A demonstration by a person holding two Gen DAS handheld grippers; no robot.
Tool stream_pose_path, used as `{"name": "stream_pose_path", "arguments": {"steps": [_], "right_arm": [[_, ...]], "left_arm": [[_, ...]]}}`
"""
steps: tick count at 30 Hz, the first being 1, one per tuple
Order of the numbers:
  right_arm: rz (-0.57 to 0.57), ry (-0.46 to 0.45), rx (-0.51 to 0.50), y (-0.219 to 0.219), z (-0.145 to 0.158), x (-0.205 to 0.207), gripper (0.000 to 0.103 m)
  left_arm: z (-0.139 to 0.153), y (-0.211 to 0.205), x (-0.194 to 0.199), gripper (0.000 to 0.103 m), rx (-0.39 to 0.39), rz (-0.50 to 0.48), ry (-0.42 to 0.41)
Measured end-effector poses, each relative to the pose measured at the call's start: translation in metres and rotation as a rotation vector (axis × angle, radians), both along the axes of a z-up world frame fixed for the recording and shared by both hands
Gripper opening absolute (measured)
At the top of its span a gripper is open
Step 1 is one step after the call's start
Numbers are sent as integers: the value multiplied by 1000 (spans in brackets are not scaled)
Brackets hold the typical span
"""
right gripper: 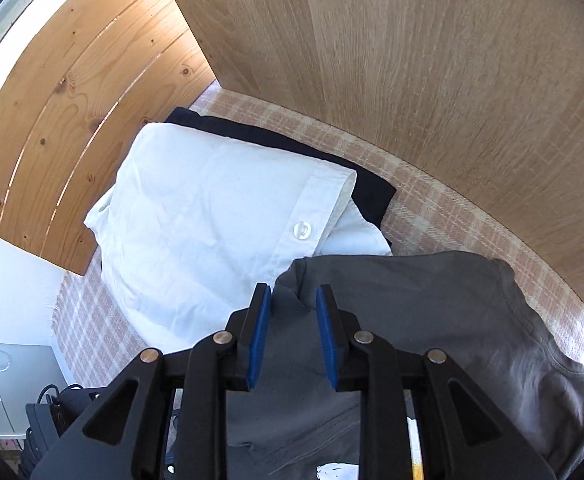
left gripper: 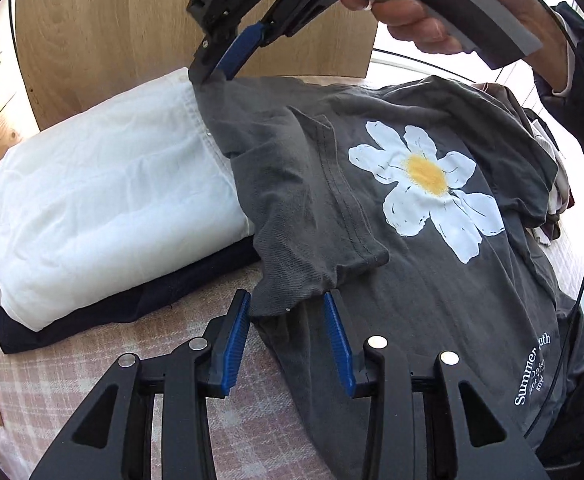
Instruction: Fold clothes
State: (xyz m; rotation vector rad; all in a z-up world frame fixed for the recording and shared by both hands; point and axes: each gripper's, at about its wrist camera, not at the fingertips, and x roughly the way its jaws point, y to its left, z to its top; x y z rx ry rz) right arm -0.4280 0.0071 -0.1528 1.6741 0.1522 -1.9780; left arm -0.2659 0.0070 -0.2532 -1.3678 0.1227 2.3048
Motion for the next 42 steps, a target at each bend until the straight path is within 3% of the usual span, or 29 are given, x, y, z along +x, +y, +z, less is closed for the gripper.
{"name": "stream_pose_path", "arguments": {"steps": [3,4,7,9,14,19,24,29,34,42], "right_arm": [[-9,3,1,-1,-7,0,20],[-10,14,-1,0,-7,0,10],[-32,33,-12,5,-8,-3,7],[-33,36,-17,7,-11,-4,7],[-55,26,18,12,-4,-5,10],[36,33,26,5,21,34,28],[134,-49,10,-18,13,84,28],[162,-59,102,-35,-2,120,28],[148,9,228,-49,-14,134,28],[105,-12,336,-38,-37,137,28]], "left_arm": [[0,-1,2,12,9,-5,8],[0,0,5,9,14,-12,17],[-1,3,15,9,15,-33,30],[-4,4,22,11,-34,-30,13],[11,-30,61,19,-11,103,-43],[28,-64,152,25,16,279,-106],[23,-63,247,25,18,415,-157],[10,-49,312,25,47,519,-166],[0,-39,347,26,48,556,-149],[-23,-21,373,32,76,496,-163]]}}
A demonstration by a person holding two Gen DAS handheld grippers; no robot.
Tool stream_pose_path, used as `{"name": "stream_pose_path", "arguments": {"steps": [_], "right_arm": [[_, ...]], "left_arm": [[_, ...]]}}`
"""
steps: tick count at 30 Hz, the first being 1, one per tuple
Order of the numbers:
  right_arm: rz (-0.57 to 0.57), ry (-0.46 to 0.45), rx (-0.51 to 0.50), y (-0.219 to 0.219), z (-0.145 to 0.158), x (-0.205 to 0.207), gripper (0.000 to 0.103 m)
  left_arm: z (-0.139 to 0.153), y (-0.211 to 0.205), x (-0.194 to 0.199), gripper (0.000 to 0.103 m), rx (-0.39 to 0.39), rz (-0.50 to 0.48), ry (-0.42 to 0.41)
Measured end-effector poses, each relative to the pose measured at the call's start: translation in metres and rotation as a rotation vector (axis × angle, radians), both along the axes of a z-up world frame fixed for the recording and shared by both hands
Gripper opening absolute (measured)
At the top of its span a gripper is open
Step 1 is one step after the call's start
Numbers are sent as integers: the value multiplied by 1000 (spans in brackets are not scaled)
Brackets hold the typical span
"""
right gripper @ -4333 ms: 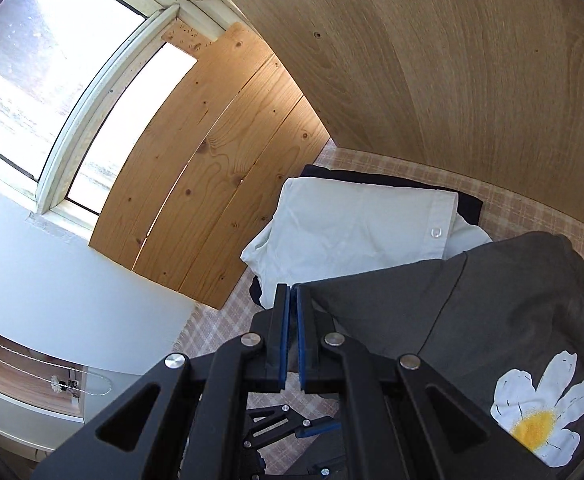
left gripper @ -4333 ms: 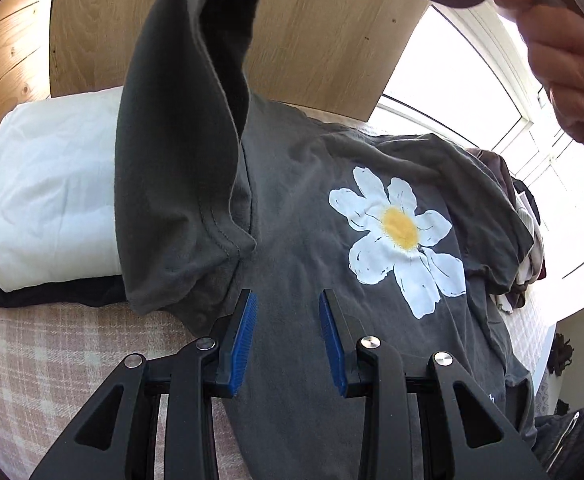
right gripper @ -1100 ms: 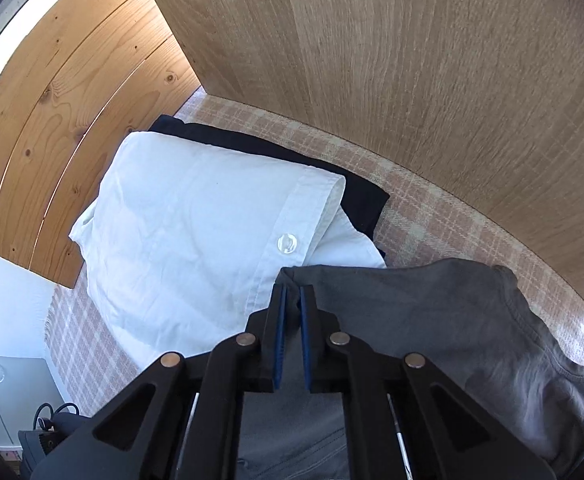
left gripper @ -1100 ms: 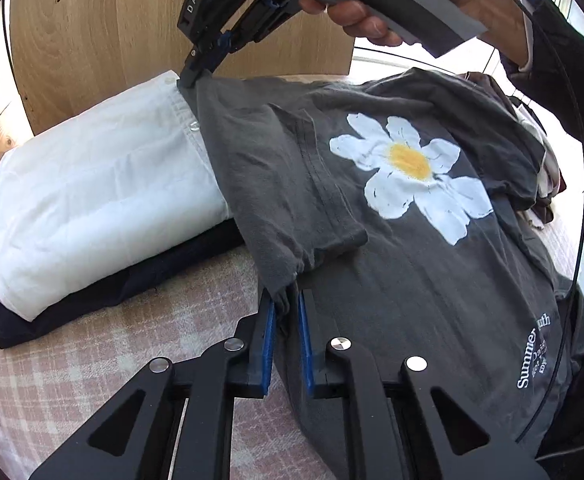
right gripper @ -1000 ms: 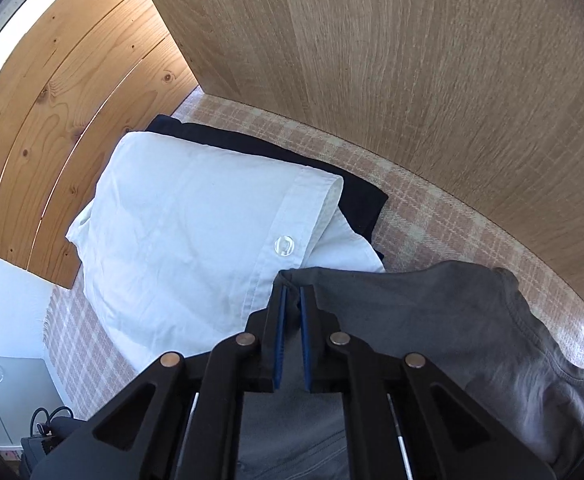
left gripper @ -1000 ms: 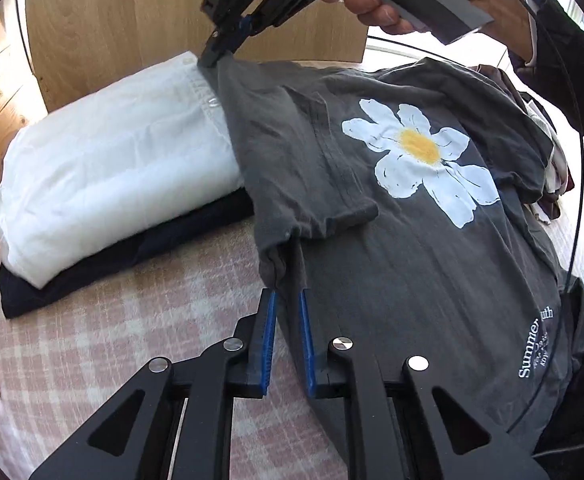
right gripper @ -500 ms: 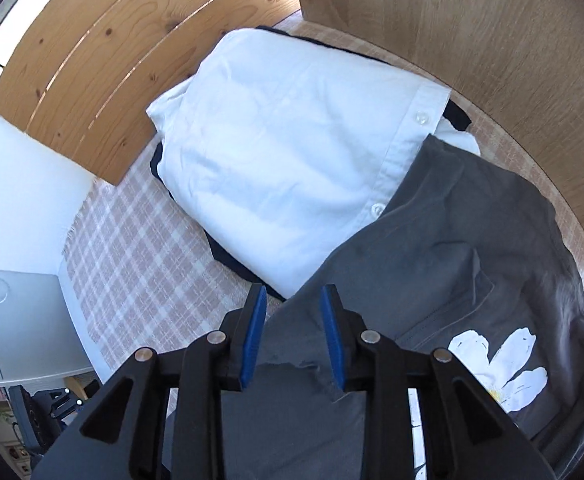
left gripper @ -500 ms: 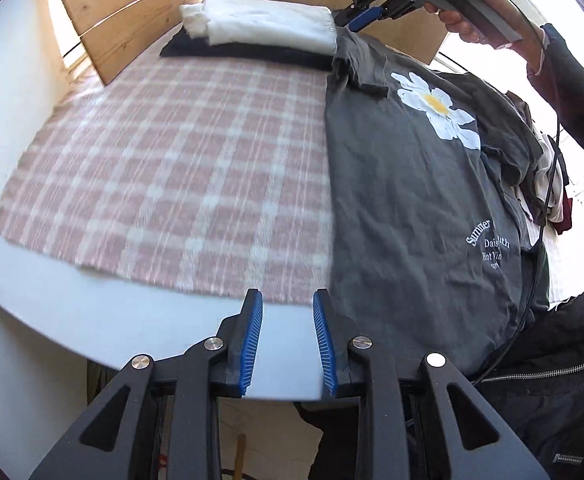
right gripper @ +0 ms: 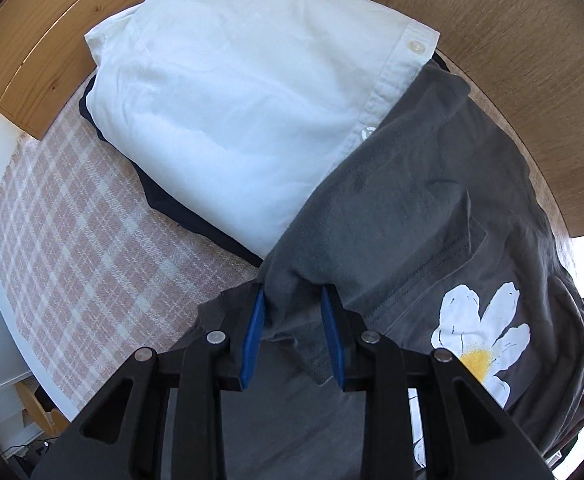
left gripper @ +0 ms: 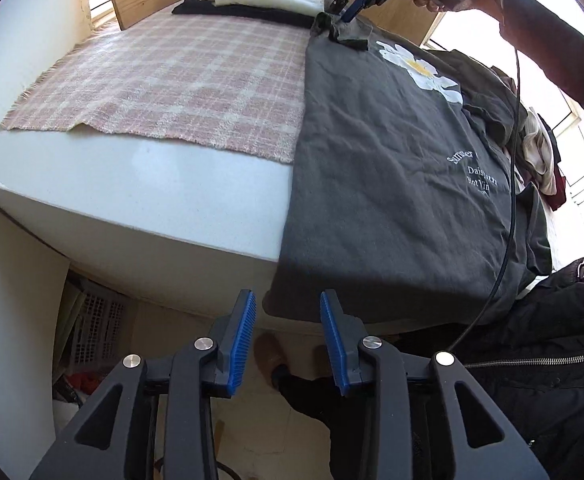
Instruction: Fold clothes
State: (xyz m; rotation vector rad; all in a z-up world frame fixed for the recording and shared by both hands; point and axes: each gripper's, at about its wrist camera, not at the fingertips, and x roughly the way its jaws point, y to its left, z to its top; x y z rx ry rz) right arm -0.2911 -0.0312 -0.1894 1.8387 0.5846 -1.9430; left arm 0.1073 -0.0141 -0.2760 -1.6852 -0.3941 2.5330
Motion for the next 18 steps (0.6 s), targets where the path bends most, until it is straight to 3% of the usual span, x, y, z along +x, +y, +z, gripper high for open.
{"name": "stream_pose_path", "arguments": {"steps": [8,12,16,18], "right_arm": [[31,26,10,0,-3,7,28],[67,38,-6,0,3,15,13],[63,36,-44,4,11,17,8],[59,30,-58,7,13,17,8]], "left_arm": [[-26,0,-12,36,38,-42,-16],[-33,-6,-20,42,69,-67,-16],[-35,-4,-26,42,88,-94,-20],[-35,-1,-27,37,93,-110,-20]]}}
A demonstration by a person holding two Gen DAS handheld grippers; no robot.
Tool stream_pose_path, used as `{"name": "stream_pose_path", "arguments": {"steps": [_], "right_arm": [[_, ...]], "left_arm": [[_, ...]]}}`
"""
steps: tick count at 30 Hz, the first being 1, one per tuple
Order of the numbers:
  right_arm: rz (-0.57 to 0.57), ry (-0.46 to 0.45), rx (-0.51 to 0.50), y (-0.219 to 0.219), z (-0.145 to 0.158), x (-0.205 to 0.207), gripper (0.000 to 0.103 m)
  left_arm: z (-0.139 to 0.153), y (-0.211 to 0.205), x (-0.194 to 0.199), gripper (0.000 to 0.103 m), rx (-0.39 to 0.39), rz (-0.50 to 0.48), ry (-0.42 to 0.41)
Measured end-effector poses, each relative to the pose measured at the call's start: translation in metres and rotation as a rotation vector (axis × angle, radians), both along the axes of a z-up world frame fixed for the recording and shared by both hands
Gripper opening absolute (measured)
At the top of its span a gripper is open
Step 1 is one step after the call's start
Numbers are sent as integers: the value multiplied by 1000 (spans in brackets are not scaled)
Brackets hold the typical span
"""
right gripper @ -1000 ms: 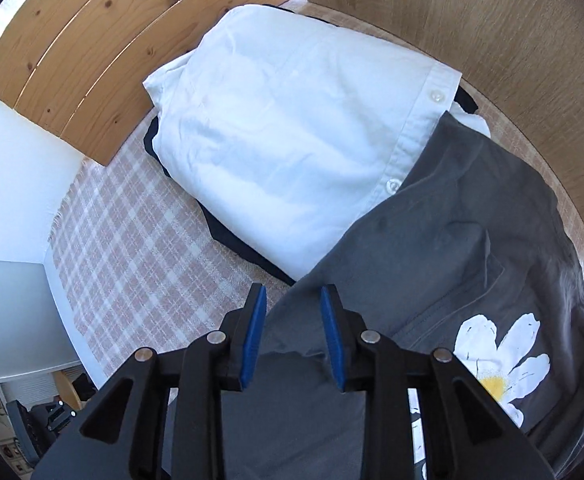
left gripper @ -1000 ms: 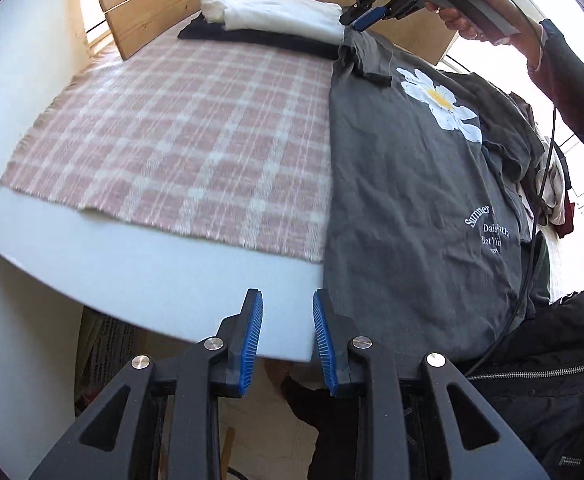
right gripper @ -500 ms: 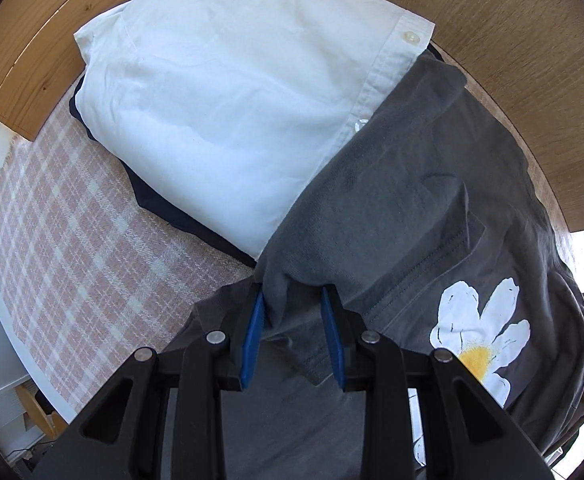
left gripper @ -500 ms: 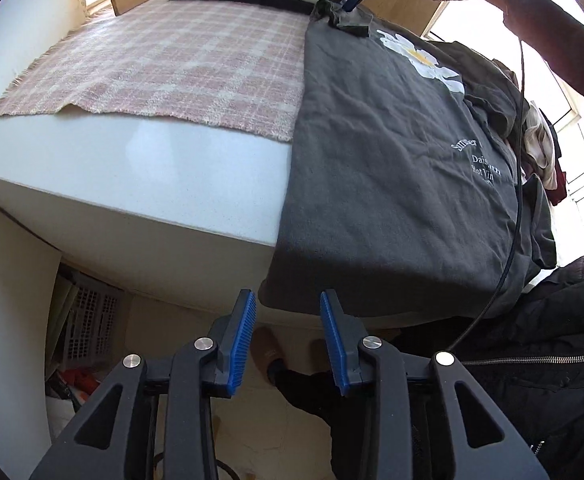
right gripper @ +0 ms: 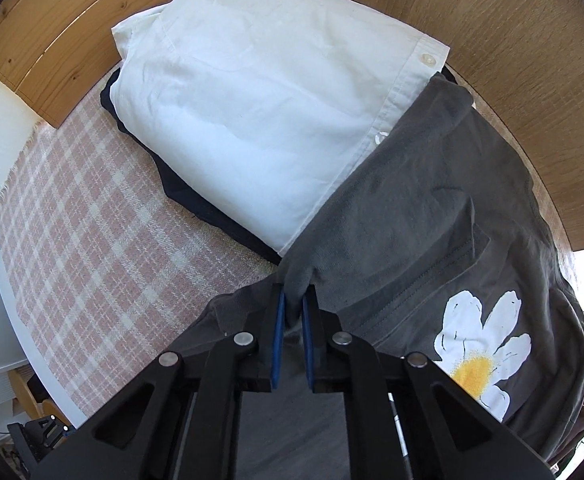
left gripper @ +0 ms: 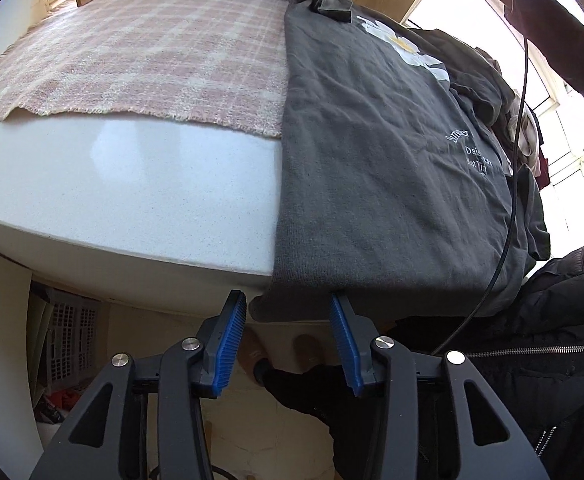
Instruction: Fold clothes
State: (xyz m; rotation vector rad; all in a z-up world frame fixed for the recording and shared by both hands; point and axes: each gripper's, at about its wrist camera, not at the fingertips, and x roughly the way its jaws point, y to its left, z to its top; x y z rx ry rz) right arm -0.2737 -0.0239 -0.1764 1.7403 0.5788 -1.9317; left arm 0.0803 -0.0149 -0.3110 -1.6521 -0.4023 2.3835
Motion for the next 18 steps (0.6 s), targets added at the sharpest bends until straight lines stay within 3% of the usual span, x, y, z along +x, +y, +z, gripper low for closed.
{"name": "stream_pose_path", "arguments": {"steps": [2,4,11,18], "right_arm": [[-2,-5,-9,3,2,0,8],[-5,-6,-24,6,4,0,8],[-20,-6,-80,19,16,1,7],[-35,6,-137,39,30,4,6]], "left_arm": [[0,4,0,20,-1,-13,0],[-1,5,1,9,-16,-1,-11],[22,8,16,4,-21,25,37],[57,34,19,4,-41,-24,108]]}}
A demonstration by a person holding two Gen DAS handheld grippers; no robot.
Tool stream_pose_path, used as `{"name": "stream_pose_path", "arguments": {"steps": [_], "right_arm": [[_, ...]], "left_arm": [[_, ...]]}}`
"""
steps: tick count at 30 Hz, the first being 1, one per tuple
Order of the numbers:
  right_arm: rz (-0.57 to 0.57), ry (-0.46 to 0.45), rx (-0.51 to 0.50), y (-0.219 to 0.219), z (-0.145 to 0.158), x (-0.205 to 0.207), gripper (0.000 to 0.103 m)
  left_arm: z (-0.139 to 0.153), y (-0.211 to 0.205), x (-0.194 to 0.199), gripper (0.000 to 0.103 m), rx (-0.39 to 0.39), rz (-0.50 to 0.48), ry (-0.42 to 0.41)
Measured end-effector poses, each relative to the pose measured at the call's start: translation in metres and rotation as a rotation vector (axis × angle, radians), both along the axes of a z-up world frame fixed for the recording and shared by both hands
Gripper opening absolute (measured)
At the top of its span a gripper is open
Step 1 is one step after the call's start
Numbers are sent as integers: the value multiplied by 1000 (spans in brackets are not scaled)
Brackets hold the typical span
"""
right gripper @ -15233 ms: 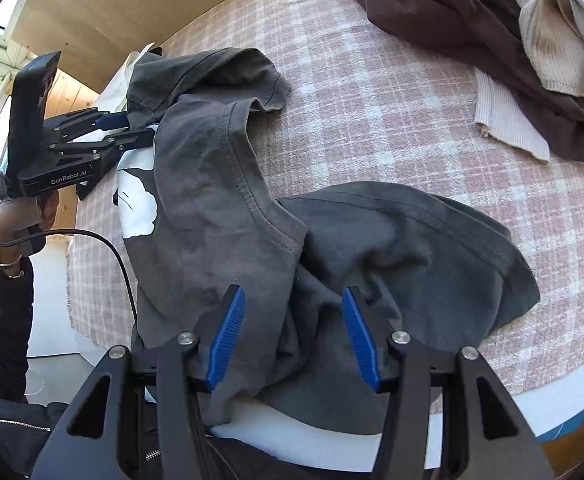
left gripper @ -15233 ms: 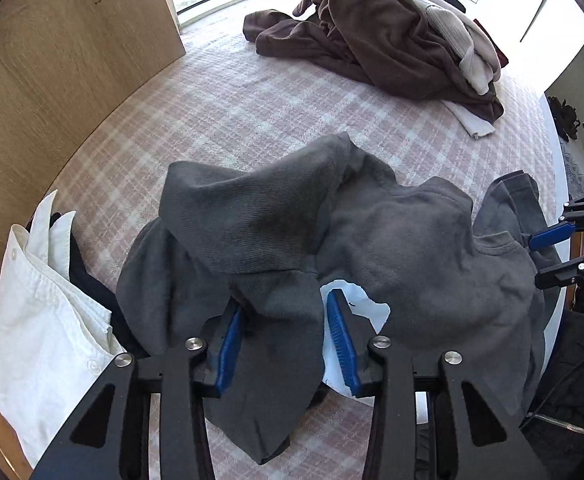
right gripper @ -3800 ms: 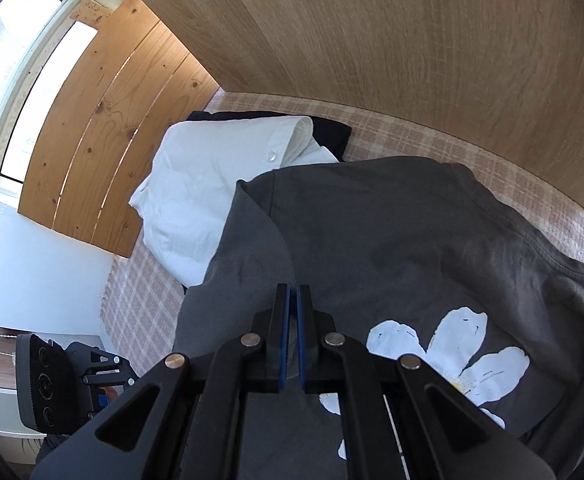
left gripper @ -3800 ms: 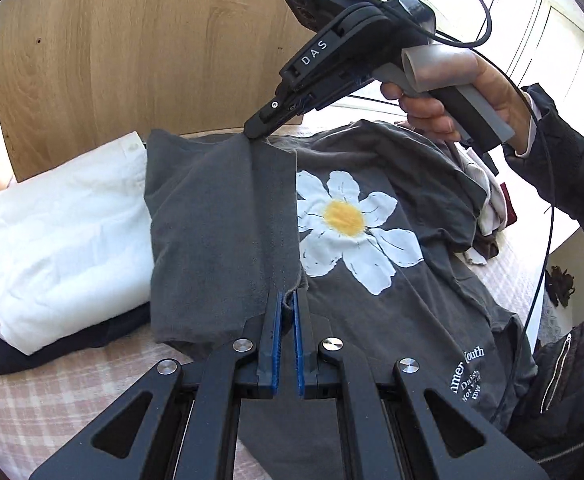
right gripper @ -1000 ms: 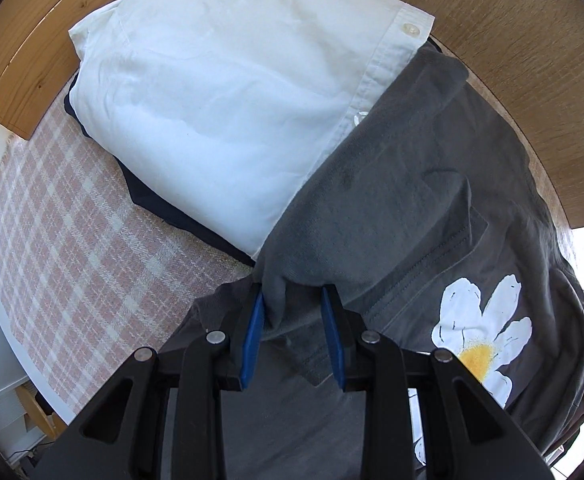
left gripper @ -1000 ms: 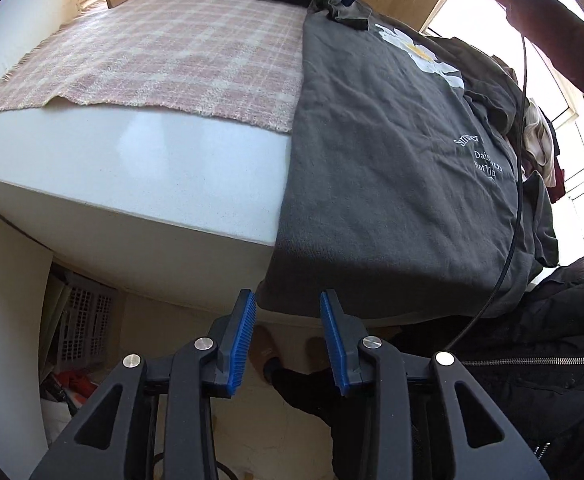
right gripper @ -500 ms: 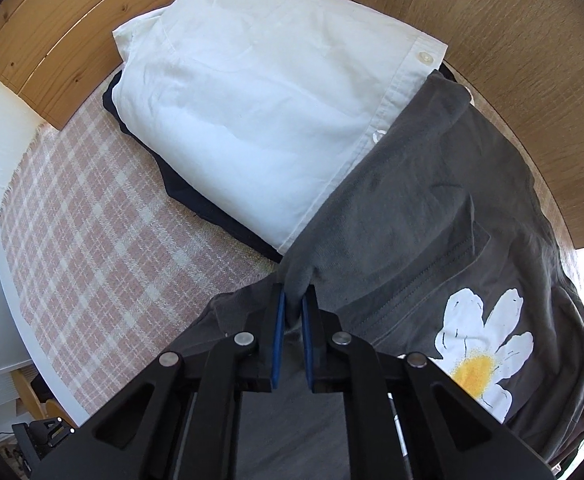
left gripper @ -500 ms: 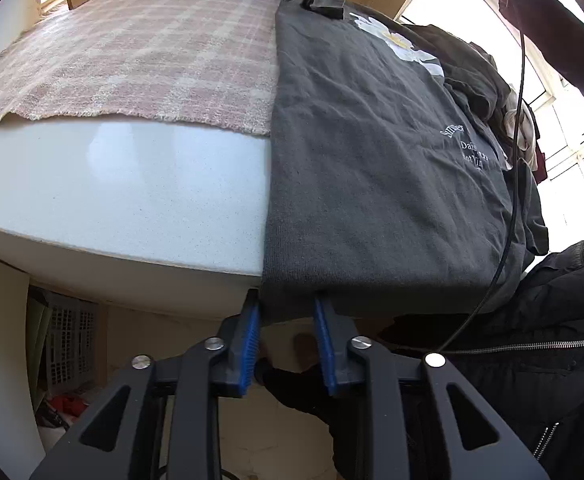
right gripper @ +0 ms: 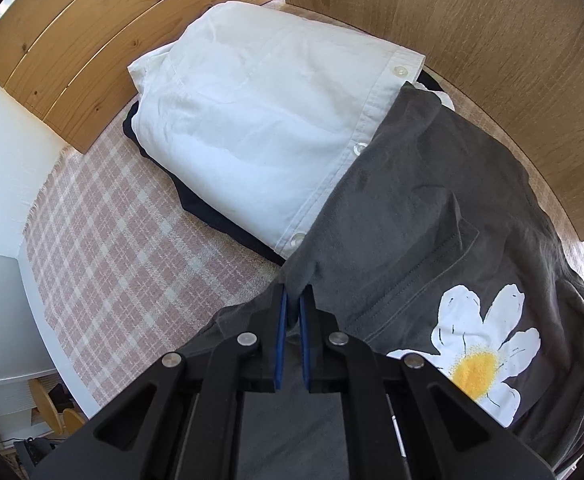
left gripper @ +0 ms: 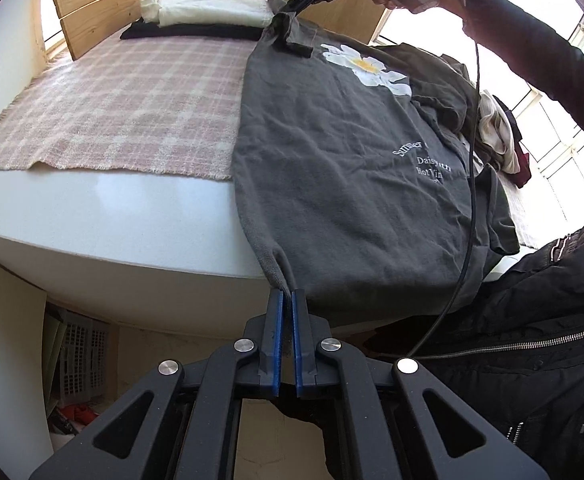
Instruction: Fold clothes
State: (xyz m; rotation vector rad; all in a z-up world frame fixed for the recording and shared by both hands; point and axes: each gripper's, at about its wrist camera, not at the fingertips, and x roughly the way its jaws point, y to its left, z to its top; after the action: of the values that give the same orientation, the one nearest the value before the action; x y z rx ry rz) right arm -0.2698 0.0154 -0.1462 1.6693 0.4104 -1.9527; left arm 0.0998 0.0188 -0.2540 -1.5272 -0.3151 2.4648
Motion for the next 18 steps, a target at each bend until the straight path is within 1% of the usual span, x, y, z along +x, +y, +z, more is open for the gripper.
{"name": "stream_pose_path", "arguments": {"steps": [3,5,7,8,9,10,11,15,18], "right_arm": [[-21,6,-25,6,5,5,6],[-36,12,-41,11,9,8,6],[-46,25,-49,10,13,7,6],[-51,27,-53,18,10,5,6],[-55,29,-58,26,8,3,6],[-57,25,-63,33,5,0,6],[-57,16,-69,37,1,-4,6],[-69,6,-69,34,-9,-12,6],[-57,-5,-60,21,-16,-8,6]], "left_arm": [[10,9,0,4,-3,-13,19],[16,14,1,4,9,-19,27],[21,24,5,4,-3,-50,35],[24,29,7,4,-14,-66,39],[25,32,10,4,-48,-82,38],[22,33,9,4,-50,-93,17],[17,29,8,8,-48,-88,-3],[-12,-10,7,10,-81,25,-72],[-32,-32,2,11,-83,56,-111]]}}
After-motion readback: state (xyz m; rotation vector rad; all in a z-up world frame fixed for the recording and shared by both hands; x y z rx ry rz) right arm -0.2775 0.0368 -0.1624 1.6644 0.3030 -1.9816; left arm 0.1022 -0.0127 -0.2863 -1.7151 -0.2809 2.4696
